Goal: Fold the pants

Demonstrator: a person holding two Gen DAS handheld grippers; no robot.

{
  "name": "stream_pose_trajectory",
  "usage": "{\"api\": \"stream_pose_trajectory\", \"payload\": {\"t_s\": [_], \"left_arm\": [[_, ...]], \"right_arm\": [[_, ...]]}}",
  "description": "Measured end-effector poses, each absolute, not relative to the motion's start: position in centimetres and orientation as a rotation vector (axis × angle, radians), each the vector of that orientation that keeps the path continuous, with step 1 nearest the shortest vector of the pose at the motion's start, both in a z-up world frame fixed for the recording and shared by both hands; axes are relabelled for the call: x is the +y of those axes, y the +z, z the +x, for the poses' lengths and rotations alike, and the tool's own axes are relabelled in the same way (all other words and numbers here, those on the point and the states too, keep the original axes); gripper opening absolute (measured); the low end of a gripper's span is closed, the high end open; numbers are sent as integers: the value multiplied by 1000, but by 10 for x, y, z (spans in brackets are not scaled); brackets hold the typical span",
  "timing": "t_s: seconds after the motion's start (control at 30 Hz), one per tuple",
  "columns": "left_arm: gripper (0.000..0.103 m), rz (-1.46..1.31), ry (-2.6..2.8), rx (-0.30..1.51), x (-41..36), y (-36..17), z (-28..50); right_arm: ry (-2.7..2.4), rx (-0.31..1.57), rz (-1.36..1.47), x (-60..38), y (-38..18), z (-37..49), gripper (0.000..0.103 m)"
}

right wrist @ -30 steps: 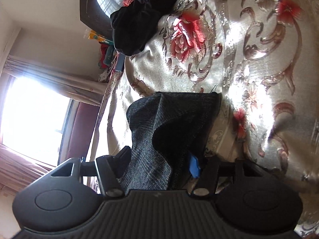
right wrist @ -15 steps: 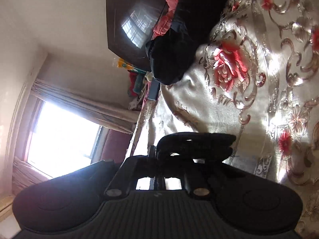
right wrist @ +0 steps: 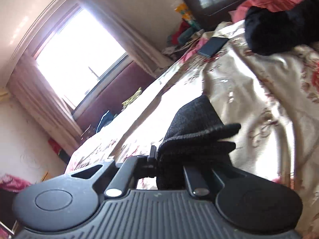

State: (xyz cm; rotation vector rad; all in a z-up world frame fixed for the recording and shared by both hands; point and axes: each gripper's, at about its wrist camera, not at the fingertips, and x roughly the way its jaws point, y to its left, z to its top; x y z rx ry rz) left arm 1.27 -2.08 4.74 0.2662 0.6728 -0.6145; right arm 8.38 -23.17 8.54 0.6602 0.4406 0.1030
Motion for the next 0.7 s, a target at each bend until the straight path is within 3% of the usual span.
{"api": "stream_pose_trajectory", "payload": {"t_s": [0.2,0.4,0.53,0.7], "left_arm": [[53,196,-344,658,89,59,-10],[53,96,-146,678,169,47,-32],[53,12,-125,677,189,34,-38],[53,-47,-158,662,201,25,-42]], "right_arm": [[462,521,281,-31,102,113,7],[686,641,-92,132,46,100,7],[661,647,-254,155,24,83,8],[630,638,-196,148,35,90,12]]}}
